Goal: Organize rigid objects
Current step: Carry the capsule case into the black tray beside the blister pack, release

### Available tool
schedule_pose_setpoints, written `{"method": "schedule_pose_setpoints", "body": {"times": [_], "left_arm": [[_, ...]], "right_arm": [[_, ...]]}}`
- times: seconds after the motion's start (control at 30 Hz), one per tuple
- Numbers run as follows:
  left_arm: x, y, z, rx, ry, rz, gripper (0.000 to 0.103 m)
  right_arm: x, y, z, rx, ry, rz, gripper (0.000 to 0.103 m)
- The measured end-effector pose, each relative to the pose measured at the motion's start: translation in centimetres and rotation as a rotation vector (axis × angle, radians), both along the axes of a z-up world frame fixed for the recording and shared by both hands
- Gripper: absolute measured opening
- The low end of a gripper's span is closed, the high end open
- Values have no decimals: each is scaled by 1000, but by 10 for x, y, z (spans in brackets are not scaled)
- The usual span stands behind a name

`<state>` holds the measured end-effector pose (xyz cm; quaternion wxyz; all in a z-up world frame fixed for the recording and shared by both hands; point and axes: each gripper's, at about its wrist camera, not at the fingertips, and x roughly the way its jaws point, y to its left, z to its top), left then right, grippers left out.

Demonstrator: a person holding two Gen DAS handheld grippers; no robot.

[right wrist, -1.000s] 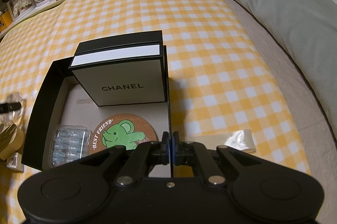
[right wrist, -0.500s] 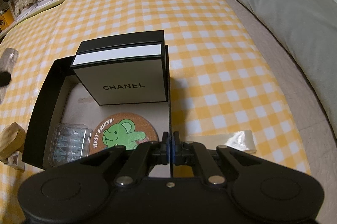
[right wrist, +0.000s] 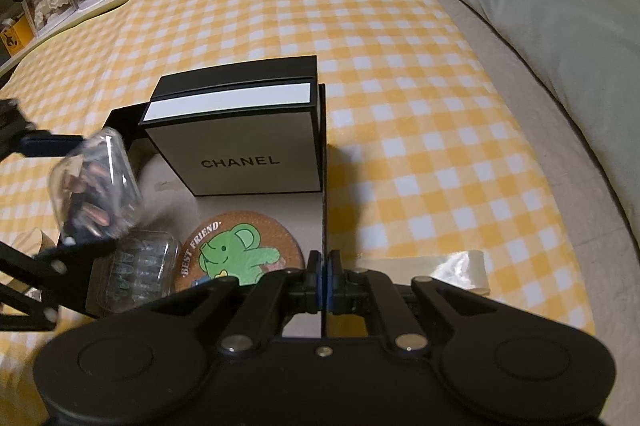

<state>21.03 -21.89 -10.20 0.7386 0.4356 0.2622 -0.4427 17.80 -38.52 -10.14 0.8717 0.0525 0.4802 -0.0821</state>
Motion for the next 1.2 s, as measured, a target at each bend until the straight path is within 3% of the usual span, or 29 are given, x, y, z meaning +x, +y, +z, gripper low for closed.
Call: {"method": "schedule_pose_setpoints", "body": {"times": [0.2,0.33,0.43,0.83,1.03,1.2], "left_arm": [[25,-11,-6,123,0,-71,75],[30,-13,-7,157,1,-117,76],[30,-13,-12,182,-23,-134,94],[22,9,-1,68,81,-54,94],[13,18,17,-39,157,4,95],[-5,29,35,-124,165,20,97]], "right_arm": [[1,-2,1,12,3,1,4],[0,-1,1,24,3,2,4],[0,-3,1,31,4,-3,4],[-1,-2,1,32,3,-3,4],[-1,-2,0,25,1,-2,4],[-1,-1,1,25,0,-3,4]]}}
